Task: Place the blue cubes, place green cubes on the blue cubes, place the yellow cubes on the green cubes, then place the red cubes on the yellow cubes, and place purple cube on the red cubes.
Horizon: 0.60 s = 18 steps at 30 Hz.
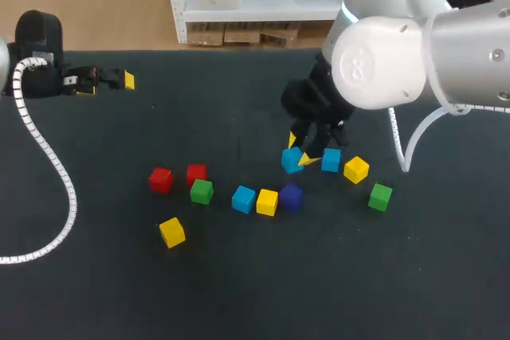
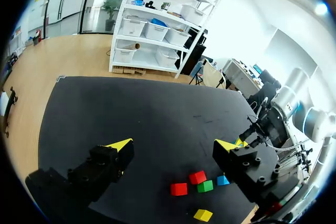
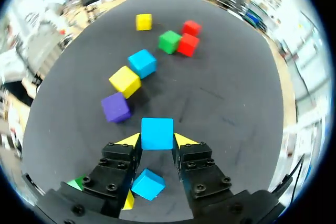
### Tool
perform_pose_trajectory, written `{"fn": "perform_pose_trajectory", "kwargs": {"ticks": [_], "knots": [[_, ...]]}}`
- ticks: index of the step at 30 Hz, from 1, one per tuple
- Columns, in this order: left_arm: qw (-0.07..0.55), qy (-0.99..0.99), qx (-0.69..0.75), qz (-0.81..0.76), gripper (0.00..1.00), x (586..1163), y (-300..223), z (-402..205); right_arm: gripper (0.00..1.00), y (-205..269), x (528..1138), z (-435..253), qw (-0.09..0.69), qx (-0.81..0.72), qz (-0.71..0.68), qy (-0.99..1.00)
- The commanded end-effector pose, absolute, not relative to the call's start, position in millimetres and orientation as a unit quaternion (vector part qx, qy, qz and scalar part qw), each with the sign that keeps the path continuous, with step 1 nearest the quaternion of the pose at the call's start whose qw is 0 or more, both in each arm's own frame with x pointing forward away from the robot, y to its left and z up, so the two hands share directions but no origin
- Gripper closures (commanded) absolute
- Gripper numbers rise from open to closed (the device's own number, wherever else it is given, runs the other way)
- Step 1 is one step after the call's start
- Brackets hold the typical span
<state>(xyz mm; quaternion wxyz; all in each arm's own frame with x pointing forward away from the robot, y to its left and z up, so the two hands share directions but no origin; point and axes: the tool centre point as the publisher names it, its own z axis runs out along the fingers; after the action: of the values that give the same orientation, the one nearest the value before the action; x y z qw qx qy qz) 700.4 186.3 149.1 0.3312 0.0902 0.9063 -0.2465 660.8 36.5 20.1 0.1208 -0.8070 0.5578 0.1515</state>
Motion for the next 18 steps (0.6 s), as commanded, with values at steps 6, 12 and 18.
{"fn": "perform_pose_trajectory", "kwargs": {"ticks": [6,12,18], "knots": [[0.330,0.908,0.089,-0.244,0.00,700,185,150,1.00,60,665,18,0.111,-0.705,0.122,0.689],[0.330,0.908,0.089,-0.244,0.00,700,185,150,1.00,72,673,15,0.115,-0.677,0.125,0.716],[0.330,0.908,0.089,-0.244,0.00,700,185,150,1.00,78,680,10,0.108,-0.672,0.120,0.723]]}}
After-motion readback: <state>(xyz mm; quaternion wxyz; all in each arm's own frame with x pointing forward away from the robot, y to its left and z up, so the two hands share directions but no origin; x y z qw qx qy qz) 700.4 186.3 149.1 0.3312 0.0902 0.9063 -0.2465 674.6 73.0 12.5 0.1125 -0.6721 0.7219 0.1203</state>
